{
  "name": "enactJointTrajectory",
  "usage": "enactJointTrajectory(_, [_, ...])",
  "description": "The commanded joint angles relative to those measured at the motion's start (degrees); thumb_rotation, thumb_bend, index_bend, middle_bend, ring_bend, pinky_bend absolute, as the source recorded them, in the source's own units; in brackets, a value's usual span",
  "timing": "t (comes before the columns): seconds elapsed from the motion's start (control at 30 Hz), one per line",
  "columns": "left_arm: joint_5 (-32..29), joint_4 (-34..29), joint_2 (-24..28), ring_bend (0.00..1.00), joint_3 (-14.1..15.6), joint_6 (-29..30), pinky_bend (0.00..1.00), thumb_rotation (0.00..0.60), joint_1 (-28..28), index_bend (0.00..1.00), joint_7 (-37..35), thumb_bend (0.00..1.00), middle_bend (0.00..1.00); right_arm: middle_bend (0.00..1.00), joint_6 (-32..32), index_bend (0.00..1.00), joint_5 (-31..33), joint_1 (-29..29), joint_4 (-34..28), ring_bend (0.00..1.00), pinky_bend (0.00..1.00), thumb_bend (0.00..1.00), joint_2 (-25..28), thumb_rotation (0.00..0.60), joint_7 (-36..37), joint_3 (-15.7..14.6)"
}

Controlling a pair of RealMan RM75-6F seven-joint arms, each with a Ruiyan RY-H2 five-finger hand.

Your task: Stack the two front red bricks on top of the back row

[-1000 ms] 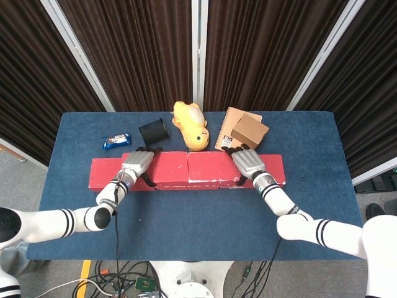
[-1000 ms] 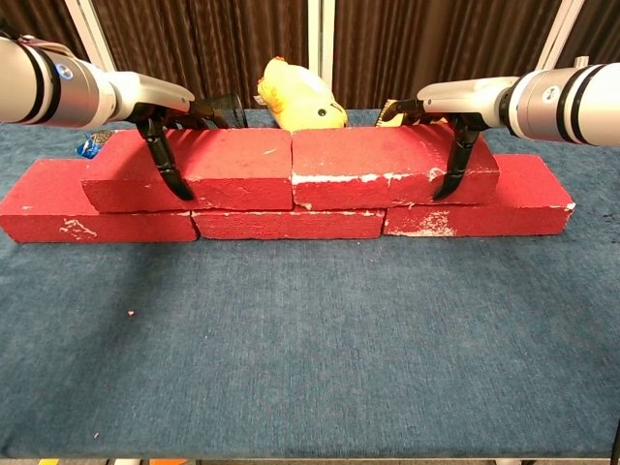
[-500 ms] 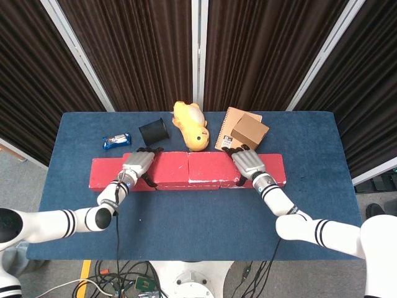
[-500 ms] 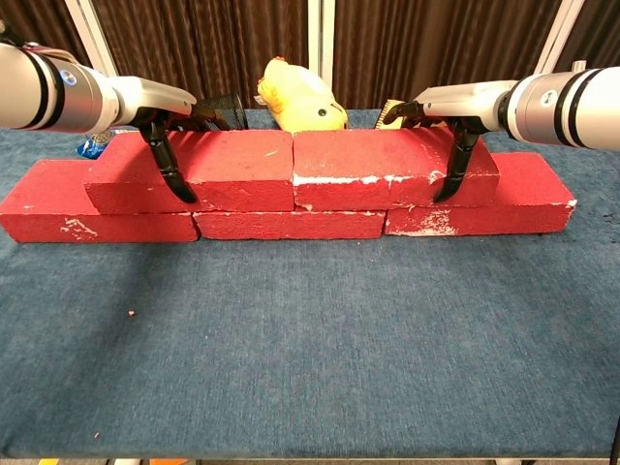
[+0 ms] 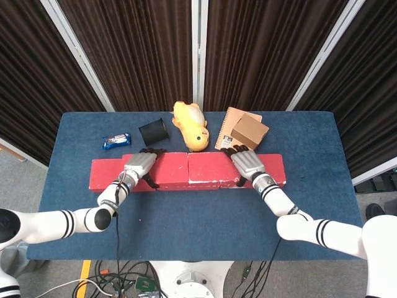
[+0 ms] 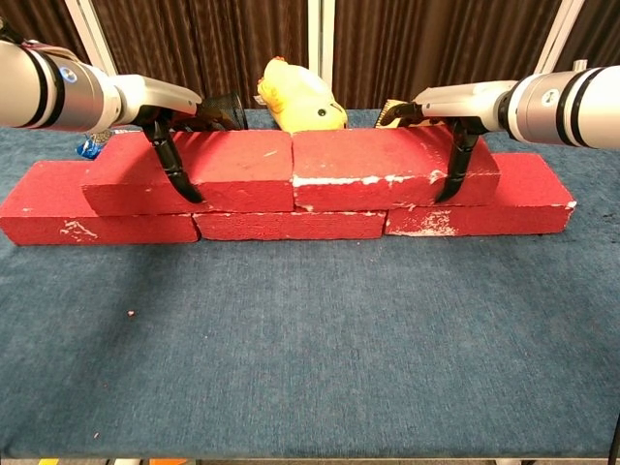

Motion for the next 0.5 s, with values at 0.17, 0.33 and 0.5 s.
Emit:
enactJointTrajectory(0.17, [0.1,0.1,-0.1,0.0,-0.1,0.0,0.0,0.6,0.2,0.02,-0.3,0.13,0.03,0.05,-0.1,0.0,0.0,-0.1,0.0,0.0,0.03,0.0,0.0,0.6,0.2,-0.1])
enactJointTrajectory(0.33, [0.5,0.1,-0.1,0.0,-0.2,-0.1,0.0,0.6,0.3,0.02,-0.5,0.13,0.01,0.04,-0.4,0.0,0.0,-0.1,-0.1,0.0,0.01,0.0,0.2,0.6,0.4,-0.1])
enactJointTrajectory(0.5, [0.6,-0.3,0.2,0.0,-0.3,-0.3,0.0,0.6,0.3,0.02,-0.7,0.13,0.01,0.03,-0.5,0.0,0.1,0.1,-0.4,0.0,0.0,0.0,0.4,0.6,0.3,-0.1])
